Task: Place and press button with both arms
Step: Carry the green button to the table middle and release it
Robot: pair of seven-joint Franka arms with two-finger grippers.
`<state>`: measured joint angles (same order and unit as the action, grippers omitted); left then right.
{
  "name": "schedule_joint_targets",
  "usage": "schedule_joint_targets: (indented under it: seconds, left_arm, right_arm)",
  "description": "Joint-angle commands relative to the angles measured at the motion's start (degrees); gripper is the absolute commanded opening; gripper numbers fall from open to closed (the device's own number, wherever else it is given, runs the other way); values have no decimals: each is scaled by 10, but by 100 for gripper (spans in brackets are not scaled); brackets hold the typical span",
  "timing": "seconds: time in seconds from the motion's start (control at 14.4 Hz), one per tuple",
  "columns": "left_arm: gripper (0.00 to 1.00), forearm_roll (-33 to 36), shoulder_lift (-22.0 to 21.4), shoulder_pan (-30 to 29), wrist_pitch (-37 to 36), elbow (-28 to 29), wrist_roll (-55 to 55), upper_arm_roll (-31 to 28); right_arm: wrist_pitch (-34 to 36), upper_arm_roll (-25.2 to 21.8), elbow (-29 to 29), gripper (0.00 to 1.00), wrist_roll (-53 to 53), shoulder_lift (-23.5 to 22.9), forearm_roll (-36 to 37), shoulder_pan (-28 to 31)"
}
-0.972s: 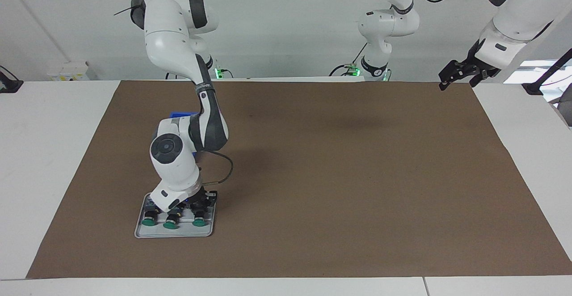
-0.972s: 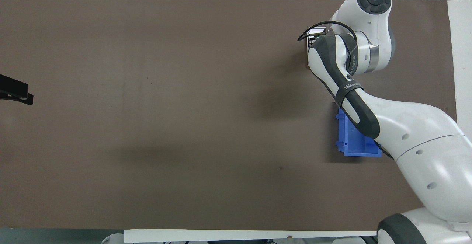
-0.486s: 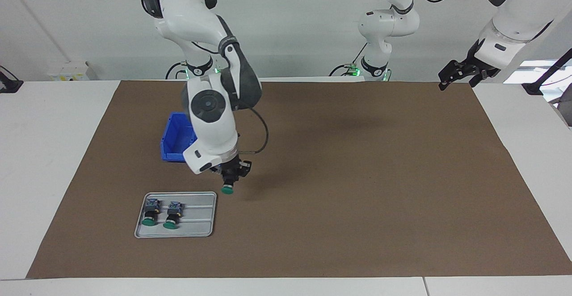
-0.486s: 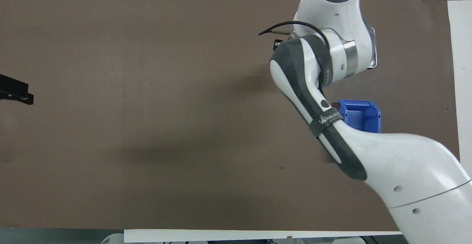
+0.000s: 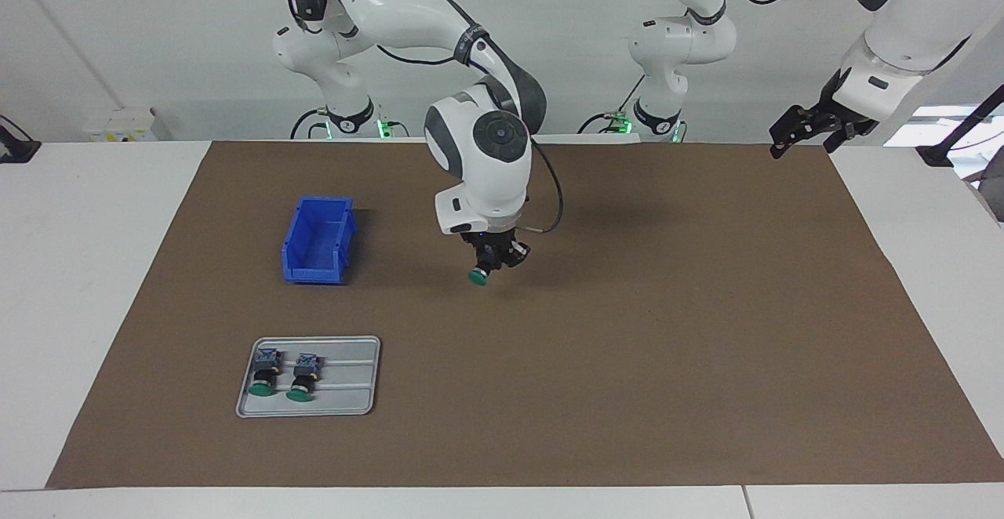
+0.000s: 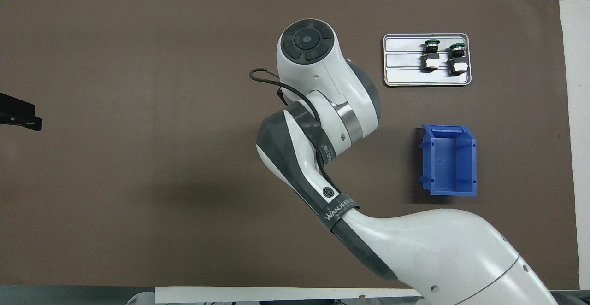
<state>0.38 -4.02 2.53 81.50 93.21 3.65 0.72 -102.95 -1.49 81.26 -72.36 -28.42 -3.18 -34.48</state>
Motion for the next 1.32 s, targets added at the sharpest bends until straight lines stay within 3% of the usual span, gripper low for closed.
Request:
schedule_joint_targets:
  seconds: [0.0,0.21,0.35,0.76,1.04,1.25]
  left_arm:
    - [100,-3,-9,3,4,3,4,-2]
    - [100,-3,-9,2,4,3,-2,-2]
    - [100,-3,-9,2,4,3,-1,-3]
    - [100,-3,-9,-2,6,5,9,-4]
    - [100,-3,-10,-2,12,11,18,-5]
    - [100,-3,-11,-1,12,11,21,-4]
  right_arm:
    - [-45,8,43,3,-160,25,-10,0]
    - [-100,17,51,3,-302,22,-36,-1]
    - [-98,17,58,8,-446,23,-34,-2]
    - [-121,17,72,8,-502,-10,-23,-41]
    - [-181,18,100,8,-502,-17,-24,-53]
    - [-200,17,93,8,-503,-53,-21,-69]
